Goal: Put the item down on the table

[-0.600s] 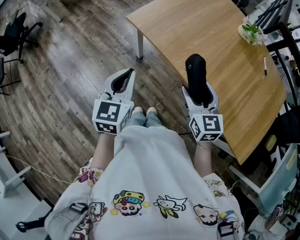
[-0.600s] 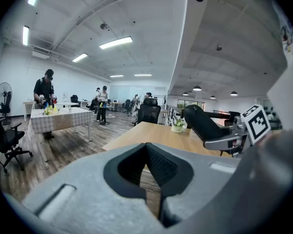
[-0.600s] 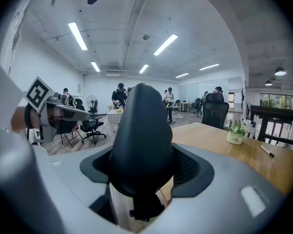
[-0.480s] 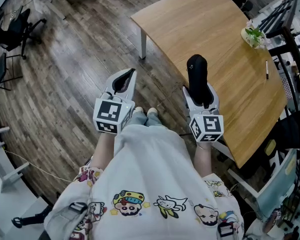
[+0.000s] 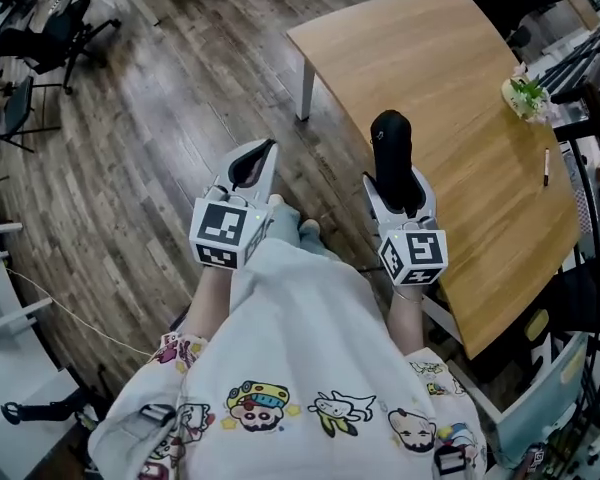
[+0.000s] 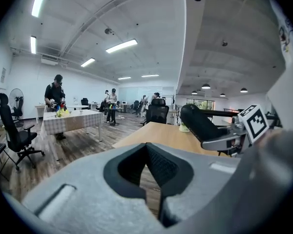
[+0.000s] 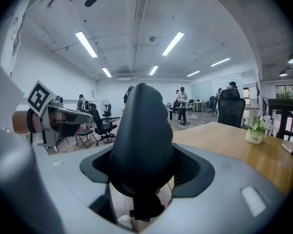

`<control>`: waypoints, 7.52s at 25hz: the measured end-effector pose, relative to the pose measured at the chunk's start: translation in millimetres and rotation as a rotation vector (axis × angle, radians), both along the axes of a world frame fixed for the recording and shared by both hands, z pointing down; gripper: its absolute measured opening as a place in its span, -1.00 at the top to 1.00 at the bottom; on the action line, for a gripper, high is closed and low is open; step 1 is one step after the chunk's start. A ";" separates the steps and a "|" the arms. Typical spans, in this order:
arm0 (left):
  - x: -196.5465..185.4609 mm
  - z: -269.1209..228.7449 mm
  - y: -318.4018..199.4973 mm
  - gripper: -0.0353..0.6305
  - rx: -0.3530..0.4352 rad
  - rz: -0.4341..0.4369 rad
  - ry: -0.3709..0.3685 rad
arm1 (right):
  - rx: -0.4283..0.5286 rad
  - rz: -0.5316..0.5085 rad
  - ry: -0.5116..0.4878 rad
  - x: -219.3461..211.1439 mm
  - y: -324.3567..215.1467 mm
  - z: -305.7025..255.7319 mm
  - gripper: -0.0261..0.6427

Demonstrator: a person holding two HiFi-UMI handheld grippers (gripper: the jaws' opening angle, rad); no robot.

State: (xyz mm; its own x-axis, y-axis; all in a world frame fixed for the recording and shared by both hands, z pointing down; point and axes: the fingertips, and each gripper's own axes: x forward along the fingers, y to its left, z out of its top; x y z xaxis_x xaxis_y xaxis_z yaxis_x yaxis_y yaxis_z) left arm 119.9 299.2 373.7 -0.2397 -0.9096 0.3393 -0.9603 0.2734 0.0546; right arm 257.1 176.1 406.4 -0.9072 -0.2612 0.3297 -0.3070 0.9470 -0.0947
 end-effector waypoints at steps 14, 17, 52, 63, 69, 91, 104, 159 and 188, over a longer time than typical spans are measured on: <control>-53.8 16.2 -30.1 0.90 0.005 0.037 0.021 | -0.021 0.003 0.021 -61.4 -17.6 14.6 -0.06; -86.1 15.6 -47.8 0.90 0.014 0.068 0.025 | -0.022 0.027 0.026 -90.9 -30.3 14.5 -0.06; -240.5 51.7 -185.8 0.89 -0.051 0.477 0.053 | -0.100 0.486 0.099 -191.6 -117.1 50.5 -0.06; -267.4 19.5 -293.1 0.90 -0.008 0.522 0.012 | -0.089 0.540 0.063 -219.4 -221.5 28.8 -0.06; -262.6 9.8 -341.5 0.90 0.009 0.568 -0.005 | -0.065 0.583 0.060 -211.6 -258.9 17.4 -0.06; -187.3 7.5 -438.3 0.89 -0.008 0.867 -0.029 | -0.087 0.833 0.056 -140.3 -296.3 14.8 -0.06; -183.0 14.7 -470.4 0.90 -0.025 0.913 0.010 | -0.096 0.908 0.084 -131.1 -318.0 15.6 -0.06; -200.1 123.9 -442.4 0.90 -0.222 0.890 0.127 | -0.224 0.486 0.509 -239.1 -344.1 200.0 -0.06; -205.3 132.8 -428.6 0.90 -0.233 0.891 0.144 | -0.317 0.505 0.457 -244.6 -331.1 214.0 -0.27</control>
